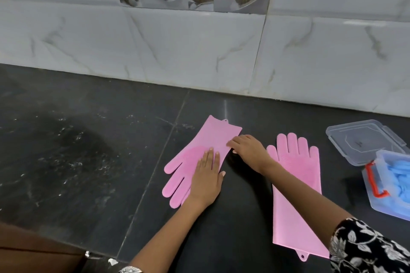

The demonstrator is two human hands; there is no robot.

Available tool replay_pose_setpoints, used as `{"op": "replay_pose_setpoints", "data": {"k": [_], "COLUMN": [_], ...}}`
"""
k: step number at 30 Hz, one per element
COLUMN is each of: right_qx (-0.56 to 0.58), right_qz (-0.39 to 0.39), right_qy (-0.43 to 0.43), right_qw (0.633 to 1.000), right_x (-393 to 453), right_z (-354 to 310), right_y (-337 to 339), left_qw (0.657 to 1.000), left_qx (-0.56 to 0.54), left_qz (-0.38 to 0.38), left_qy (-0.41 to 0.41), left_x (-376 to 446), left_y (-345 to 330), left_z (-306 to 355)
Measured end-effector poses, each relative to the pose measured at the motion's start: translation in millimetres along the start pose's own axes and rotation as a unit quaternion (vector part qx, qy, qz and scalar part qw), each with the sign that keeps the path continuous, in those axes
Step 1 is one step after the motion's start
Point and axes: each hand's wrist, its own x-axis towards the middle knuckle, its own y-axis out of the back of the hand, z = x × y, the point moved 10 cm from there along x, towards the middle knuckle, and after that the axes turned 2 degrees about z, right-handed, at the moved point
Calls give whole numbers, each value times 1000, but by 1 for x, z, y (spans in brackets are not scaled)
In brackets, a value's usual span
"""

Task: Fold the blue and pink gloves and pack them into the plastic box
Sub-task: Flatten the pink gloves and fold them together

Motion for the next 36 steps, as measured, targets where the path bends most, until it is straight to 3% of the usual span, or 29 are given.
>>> {"op": "replay_pose_setpoints", "data": {"k": [6,9,13,17,21,23,25,27,32,36], "right_qx": [-54,-75,-81,-44,87,139,122,85,70,60], "right_qz": [-31,-66,-101,-163,-243,-177,-84,-67,-43,-66], "right_qy": [12,-11,-58,-60,-70,-119,-175,-208,-263,-268], "right_qw": [998,995,990,984,964,967,973,972,961,959], "right_x": [14,-6,-49,-71,-61,-41,-24,-16,-22,-29], "right_z": [-7,-7,-28,-61,-72,-55,-32,-19,-4,-3], "right_y": [-2,3,4,-3,-5,9,23,20,9,8], "left_qw": [999,992,957,938,958,982,996,997,988,993], "left_qx": [28,53,124,161,176,126,54,21,-38,-13], "left_qz": [-6,4,-9,-22,27,70,64,47,35,39], "left_qy": [-37,-114,-263,-308,-224,-121,-17,51,144,114], "left_x": [-1,2,4,2,-4,-12,-22,-29,-27,-17], "left_y": [-4,3,12,21,41,49,40,23,5,3], "left_z": [-1,-7,-10,-27,-53,-60,-59,-49,-33,-33]}}
